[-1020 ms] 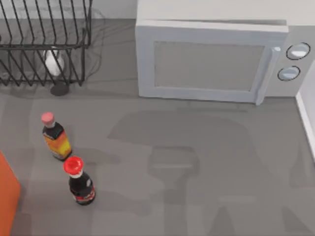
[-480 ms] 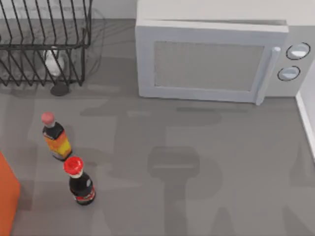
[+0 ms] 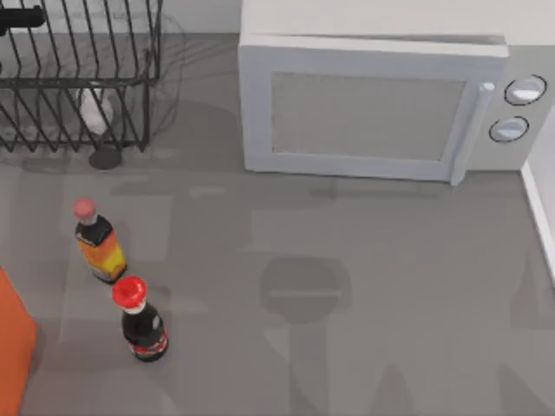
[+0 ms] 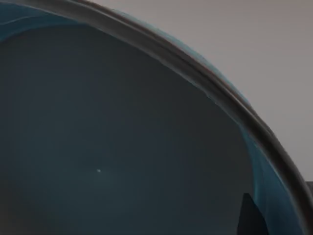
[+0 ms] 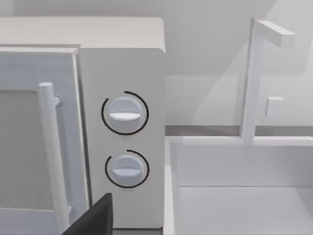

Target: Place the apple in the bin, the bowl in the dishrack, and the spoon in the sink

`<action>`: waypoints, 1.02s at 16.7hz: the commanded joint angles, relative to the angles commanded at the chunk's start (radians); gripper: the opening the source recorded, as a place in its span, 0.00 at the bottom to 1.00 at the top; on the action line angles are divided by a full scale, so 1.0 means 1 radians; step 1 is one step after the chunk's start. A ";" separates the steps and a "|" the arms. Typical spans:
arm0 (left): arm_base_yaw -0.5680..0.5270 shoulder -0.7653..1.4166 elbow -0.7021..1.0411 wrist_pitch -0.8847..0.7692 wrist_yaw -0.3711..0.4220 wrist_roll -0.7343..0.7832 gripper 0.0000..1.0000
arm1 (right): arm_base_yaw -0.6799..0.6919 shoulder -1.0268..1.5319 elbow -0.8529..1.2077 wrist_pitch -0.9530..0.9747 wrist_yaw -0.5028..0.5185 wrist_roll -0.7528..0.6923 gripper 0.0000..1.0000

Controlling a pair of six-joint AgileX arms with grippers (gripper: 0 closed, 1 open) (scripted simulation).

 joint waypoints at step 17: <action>0.000 0.000 0.000 0.000 0.000 0.000 1.00 | 0.000 0.000 0.000 0.000 0.000 0.000 1.00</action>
